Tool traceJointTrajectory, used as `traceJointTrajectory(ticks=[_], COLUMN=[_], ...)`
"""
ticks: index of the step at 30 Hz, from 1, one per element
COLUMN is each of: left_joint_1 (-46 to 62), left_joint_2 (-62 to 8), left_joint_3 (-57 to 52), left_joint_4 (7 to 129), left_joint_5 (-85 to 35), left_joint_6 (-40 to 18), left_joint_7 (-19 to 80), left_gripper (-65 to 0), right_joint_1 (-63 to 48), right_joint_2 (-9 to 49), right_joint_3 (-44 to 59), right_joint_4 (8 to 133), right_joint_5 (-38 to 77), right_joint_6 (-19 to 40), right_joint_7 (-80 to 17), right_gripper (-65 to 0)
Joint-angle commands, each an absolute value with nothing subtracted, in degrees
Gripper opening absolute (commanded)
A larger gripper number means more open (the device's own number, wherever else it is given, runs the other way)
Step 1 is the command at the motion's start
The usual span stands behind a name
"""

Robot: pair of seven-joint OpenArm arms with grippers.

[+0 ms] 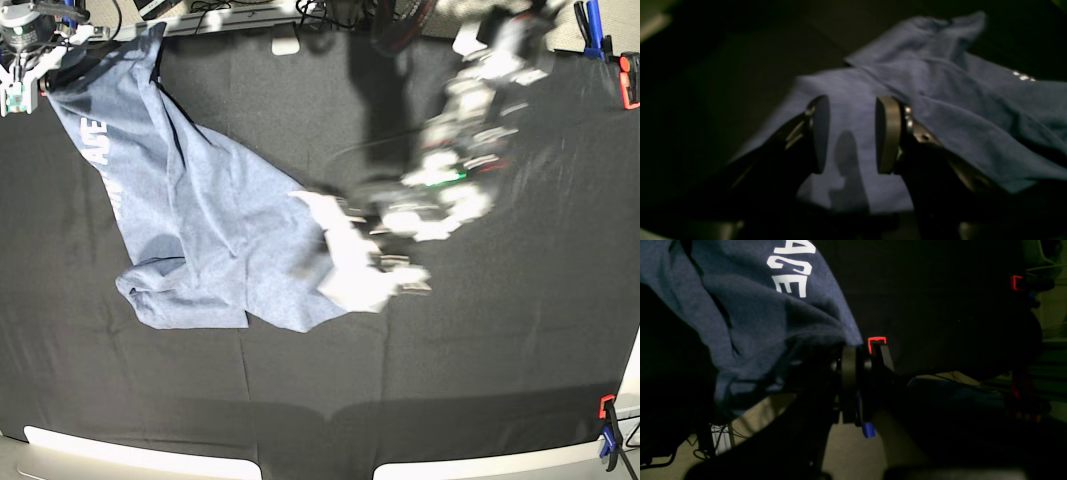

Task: Layout the t-shirt on the table in an organized manner, then fold the t-shirt properly
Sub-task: 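Grasp the loose shirt edge with the left gripper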

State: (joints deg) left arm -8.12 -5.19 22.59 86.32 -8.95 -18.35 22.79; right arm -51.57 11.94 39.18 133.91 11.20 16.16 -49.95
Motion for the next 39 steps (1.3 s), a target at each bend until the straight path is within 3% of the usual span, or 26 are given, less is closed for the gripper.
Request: traceJointTrajectory(ticks=[1,4,8,15,17,19,21,26,39], left_joint_1=[-10.92,-15.14,-20.53,-26.11,-26.2,-26.13,-25.8,-21.58,3.29], left_joint_2=[-3.62,0.93,6.15,8.21,7.51,6.7,6.04,3.03,-15.03], left_joint_3=[23.18,25.04,25.34,25.32,25.32,25.34,25.32,25.32,21.15], left_joint_4=[85.06,77.8,68.14,52.75,52.12,52.12,52.38,60.14,103.85], left_joint_5=[-8.88,-6.13,0.67,5.69,7.29,7.44,7.44,4.43,-3.11], left_joint_6=[-18.02,-17.41,-10.39,-5.39,-4.64,-4.69,-4.64,-4.64,-0.21], left_joint_7=[21.39,21.37,21.41,20.97,20.53,20.8,21.87,26.17,26.37], left_gripper=[-43.8,-43.8,-43.8,-43.9,-48.6,-62.4,-65.0,-65.0,-65.0], right_joint_1=[-52.05,-52.05,-52.07,-52.05,-52.05,-52.05,-52.05,-52.03,-48.25], right_joint_2=[12.36,12.36,12.36,12.38,12.38,12.38,12.38,12.4,12.38], right_joint_3=[39.68,39.68,39.68,39.68,39.68,39.68,39.68,39.68,39.68], right_joint_4=[135.0,135.0,135.0,135.0,135.0,135.0,135.0,135.0,135.0], right_joint_5=[11.18,11.18,11.16,11.16,11.18,11.18,11.18,11.18,15.81], right_joint_6=[16.1,16.1,16.1,16.1,16.12,16.1,16.1,16.1,17.52], right_joint_7=[-48.86,-48.88,-48.93,-48.88,-48.86,-48.82,-48.77,-47.64,-47.59], right_gripper=[-65.0,-65.0,-65.0,-65.0,-65.0,-65.0,-65.0,-65.0,-65.0])
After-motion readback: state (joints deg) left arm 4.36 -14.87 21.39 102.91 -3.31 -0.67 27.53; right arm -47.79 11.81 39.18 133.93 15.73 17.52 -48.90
